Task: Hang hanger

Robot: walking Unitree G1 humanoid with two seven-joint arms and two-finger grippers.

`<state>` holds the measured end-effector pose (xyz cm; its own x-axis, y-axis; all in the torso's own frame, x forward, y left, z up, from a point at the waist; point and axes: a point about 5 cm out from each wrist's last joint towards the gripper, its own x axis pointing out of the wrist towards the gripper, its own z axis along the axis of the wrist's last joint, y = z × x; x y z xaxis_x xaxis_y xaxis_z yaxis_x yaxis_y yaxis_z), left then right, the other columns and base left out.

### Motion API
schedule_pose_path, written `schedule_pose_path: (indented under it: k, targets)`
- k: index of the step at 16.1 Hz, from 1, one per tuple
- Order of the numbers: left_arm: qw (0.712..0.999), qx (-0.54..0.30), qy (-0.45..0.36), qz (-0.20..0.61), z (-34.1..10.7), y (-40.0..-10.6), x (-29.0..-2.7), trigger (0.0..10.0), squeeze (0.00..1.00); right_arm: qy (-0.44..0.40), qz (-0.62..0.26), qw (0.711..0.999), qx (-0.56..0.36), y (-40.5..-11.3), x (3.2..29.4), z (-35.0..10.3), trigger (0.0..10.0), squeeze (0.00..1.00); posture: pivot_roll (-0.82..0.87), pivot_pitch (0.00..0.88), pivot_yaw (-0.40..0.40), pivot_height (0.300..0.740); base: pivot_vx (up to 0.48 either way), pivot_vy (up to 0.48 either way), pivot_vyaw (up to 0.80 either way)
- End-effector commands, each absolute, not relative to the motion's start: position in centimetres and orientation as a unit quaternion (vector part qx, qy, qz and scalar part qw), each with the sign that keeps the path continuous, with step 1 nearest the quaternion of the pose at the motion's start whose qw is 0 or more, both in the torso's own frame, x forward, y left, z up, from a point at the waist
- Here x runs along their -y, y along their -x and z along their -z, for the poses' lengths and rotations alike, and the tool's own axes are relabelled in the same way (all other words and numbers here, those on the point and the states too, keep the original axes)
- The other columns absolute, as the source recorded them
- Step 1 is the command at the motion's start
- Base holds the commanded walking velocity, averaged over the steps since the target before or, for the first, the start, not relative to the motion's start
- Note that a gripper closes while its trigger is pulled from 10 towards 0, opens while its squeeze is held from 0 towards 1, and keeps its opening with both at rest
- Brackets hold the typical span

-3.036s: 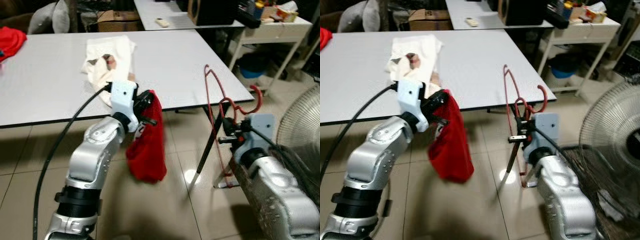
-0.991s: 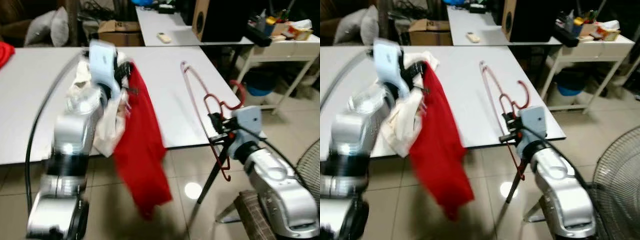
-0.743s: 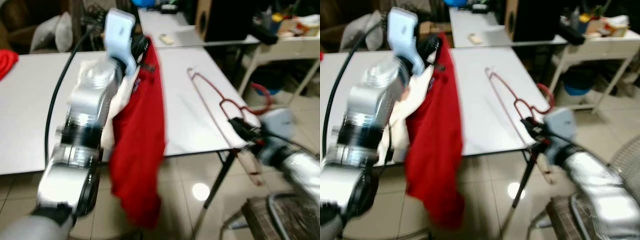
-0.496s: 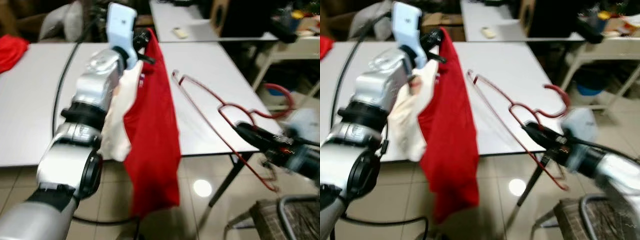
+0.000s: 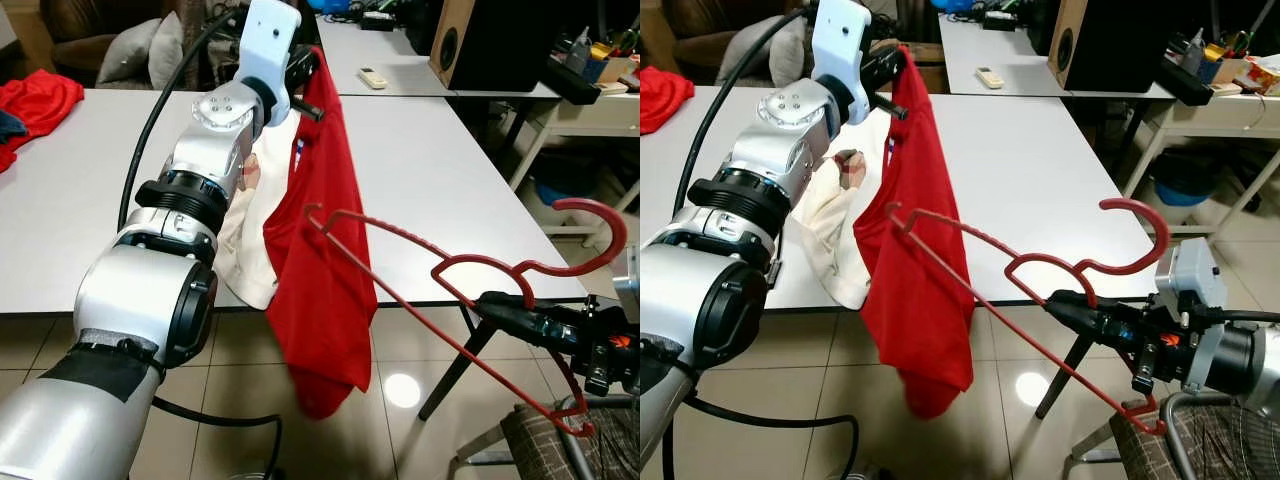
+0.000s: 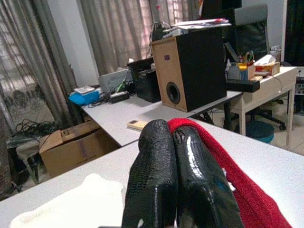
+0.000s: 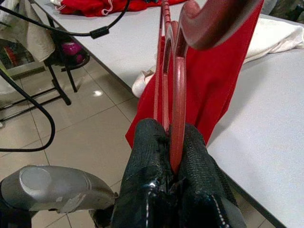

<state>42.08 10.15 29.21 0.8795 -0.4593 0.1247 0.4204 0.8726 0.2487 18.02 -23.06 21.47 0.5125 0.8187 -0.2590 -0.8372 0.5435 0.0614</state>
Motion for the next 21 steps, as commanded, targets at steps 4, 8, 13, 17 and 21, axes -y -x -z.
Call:
schedule_pose_path:
  k: [4, 8, 13, 17, 21]
  targets:
    - [0.917, 0.148, -0.048, 0.366, -34.4, -40.4, -8.4, 10.0, 0.0, 0.137, -0.452, 0.871, -0.134, -23.2, 22.5, -20.2, 10.0, 0.0, -0.05, 0.0, -0.02, 0.74, 0.0, 0.0, 0.0]
    - [0.847, 0.195, 0.015, 0.493, -40.0, -37.1, -8.2, 10.0, 0.0, 0.239, -0.408, 0.874, -0.112, -30.4, 22.8, -22.6, 10.0, 0.0, -0.03, 0.0, -0.054, 0.74, 0.0, 0.0, 0.0]
    - [0.837, 0.2, -0.026, 0.509, -39.9, -35.9, -8.7, 10.0, 0.0, 0.347, -0.356, 0.866, -0.056, -36.6, 21.9, -26.5, 10.0, 0.0, -0.04, 0.0, -0.034, 0.74, 0.0, 0.0, 0.0]
    - [0.834, 0.281, 0.009, 0.476, -43.5, -34.8, -9.9, 10.0, 0.0, 0.266, -0.117, 0.91, 0.295, -38.2, 20.8, -42.4, 10.0, 0.0, -0.02, 0.0, -0.049, 0.74, 0.0, 0.0, 0.0]
    - [0.839, 0.275, 0.026, 0.469, -42.1, -34.7, -10.0, 10.0, 0.0, 0.313, -0.195, 0.9, 0.232, -39.6, 19.6, -38.1, 10.0, 0.0, -0.02, 0.003, -0.047, 0.74, 0.0, 0.0, 0.0]
